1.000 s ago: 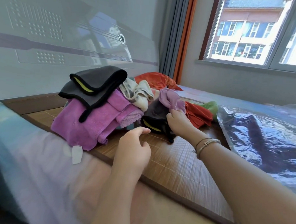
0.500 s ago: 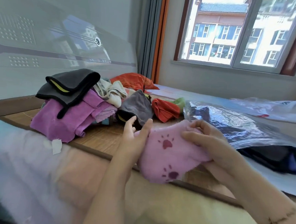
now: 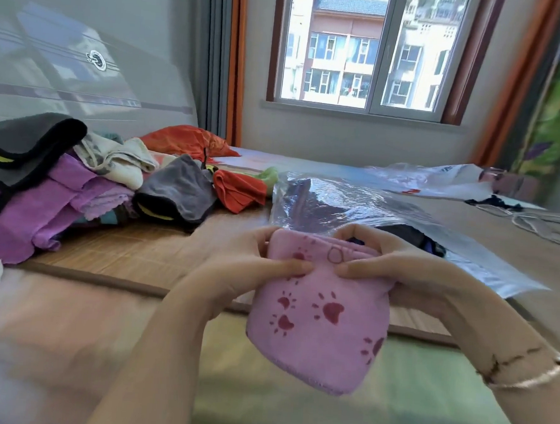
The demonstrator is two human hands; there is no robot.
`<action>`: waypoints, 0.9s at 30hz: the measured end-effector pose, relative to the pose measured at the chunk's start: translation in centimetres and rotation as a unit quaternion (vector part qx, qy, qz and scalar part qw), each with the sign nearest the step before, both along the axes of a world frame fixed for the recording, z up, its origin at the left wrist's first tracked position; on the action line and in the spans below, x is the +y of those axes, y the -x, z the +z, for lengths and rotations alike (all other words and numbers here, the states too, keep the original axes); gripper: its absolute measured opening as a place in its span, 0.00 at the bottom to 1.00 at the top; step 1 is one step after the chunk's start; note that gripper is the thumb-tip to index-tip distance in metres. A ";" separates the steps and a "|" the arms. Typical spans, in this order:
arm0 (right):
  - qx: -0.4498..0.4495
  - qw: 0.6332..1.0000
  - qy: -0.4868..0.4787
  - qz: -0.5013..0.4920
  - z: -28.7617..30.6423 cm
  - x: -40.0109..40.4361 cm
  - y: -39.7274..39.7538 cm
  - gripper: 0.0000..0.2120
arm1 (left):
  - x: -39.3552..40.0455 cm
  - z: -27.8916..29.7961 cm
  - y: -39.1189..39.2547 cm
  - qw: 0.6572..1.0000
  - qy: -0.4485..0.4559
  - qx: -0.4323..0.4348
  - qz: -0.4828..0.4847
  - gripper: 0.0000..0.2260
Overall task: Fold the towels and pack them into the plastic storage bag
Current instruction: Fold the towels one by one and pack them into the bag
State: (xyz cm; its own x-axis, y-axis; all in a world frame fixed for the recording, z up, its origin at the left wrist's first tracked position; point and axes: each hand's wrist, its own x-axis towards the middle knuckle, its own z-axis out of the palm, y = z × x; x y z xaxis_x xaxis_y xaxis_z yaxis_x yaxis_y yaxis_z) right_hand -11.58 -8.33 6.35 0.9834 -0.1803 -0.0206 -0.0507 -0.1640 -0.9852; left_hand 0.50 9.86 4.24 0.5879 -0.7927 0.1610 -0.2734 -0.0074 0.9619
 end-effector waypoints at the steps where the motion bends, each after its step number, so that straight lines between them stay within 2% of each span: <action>1: 0.000 1.000 -0.014 -0.006 -0.4 -0.6 0.4 0.22 | -0.8 -0.1 0.3 1.000 0.014 0.002 0.023 0.16; 3: -0.007 0.996 -0.081 0.024 -1.6 -1.8 1.3 0.25 | -2.3 -0.4 0.9 0.998 0.035 -0.009 0.056 0.15; 6: -0.014 0.974 -0.211 0.079 -4.0 -3.5 2.5 0.28 | -4.7 -0.9 1.6 0.985 0.049 -0.107 0.129 0.13; 7: -0.012 0.974 -0.220 0.056 -4.7 -4.2 2.6 0.28 | -5.5 -1.2 1.7 0.977 0.059 -0.135 0.152 0.13; 9: -0.005 0.980 -0.196 -0.039 -5.3 -5.5 2.6 0.20 | -6.8 -1.8 1.9 0.965 0.073 -0.174 0.182 0.12; 11: -0.002 0.981 -0.128 -0.144 -5.2 -6.2 2.4 0.13 | -7.9 -2.5 1.9 0.948 0.067 -0.237 0.203 0.12; 14: 0.003 0.961 0.035 -0.274 -4.4 -7.2 1.6 0.12 | -9.1 -3.0 1.8 0.897 -0.022 -0.364 0.250 0.15; 18: 0.061 0.926 0.216 -0.304 -3.6 -8.1 -0.4 0.09 | -9.5 -2.9 1.0 0.885 -0.150 -0.391 0.202 0.14; 19: 0.076 0.907 0.273 -0.311 -3.6 -8.5 -1.1 0.08 | -9.7 -2.9 0.6 0.880 -0.154 -0.401 0.201 0.14; 21: 0.075 0.847 0.411 -0.328 -3.8 -8.9 -2.6 0.08 | -9.9 -2.6 -0.1 0.890 -0.096 -0.396 0.202 0.17; 24: 0.044 0.722 0.599 -0.342 -4.3 -8.7 -5.4 0.09 | -10.1 -1.6 -0.7 0.916 -0.029 -0.352 0.189 0.25; 25: 0.035 0.697 0.629 -0.342 -4.4 -8.4 -6.4 0.09 | -10.1 -1.3 -0.9 0.917 -0.026 -0.350 0.189 0.27; 27: 0.007 0.682 0.642 -0.350 -4.6 -7.9 -8.8 0.09 | -10.0 -1.0 -1.2 0.916 -0.023 -0.352 0.192 0.31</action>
